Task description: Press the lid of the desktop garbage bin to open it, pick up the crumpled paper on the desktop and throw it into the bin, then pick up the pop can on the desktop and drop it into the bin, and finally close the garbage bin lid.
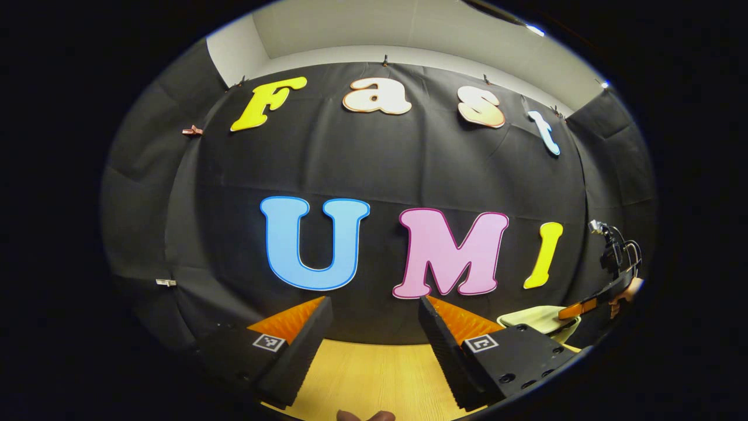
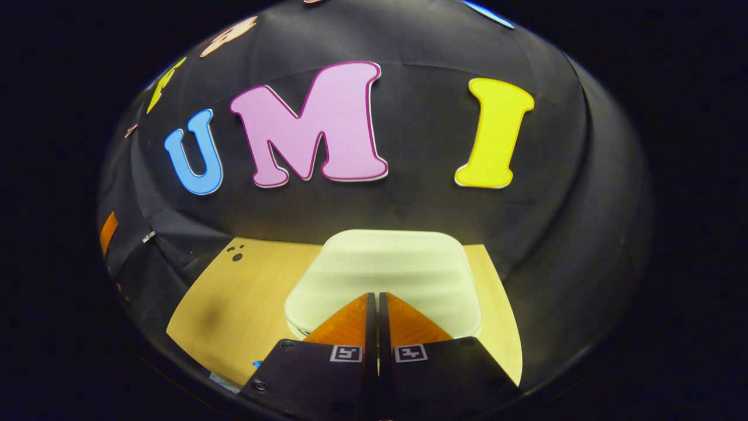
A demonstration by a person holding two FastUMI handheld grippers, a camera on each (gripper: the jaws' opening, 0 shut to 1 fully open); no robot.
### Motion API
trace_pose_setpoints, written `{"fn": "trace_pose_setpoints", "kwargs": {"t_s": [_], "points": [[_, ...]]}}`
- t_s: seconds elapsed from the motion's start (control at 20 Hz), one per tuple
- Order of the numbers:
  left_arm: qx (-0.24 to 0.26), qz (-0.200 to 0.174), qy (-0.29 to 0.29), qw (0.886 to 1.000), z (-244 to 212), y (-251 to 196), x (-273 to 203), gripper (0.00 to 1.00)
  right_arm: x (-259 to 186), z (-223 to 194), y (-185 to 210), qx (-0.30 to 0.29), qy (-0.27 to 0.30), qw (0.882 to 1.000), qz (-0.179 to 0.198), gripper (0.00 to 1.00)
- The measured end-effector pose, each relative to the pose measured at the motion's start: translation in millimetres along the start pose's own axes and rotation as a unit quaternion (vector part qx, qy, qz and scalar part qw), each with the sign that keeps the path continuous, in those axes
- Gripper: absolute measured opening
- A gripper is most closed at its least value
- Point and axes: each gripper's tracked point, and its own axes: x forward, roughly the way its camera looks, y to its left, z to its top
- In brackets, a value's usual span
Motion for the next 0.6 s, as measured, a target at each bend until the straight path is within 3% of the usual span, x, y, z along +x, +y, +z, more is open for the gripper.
{"fn": "trace_pose_setpoints", "kwargs": {"t_s": [0.6], "points": [[-0.005, 0.002, 0.004, 1.0, -1.3, 1.9, -6.1, 0.96, -40.8, 69.1, 13.9, -0.026, -0.138, 0.99, 0.002, 0.06]]}}
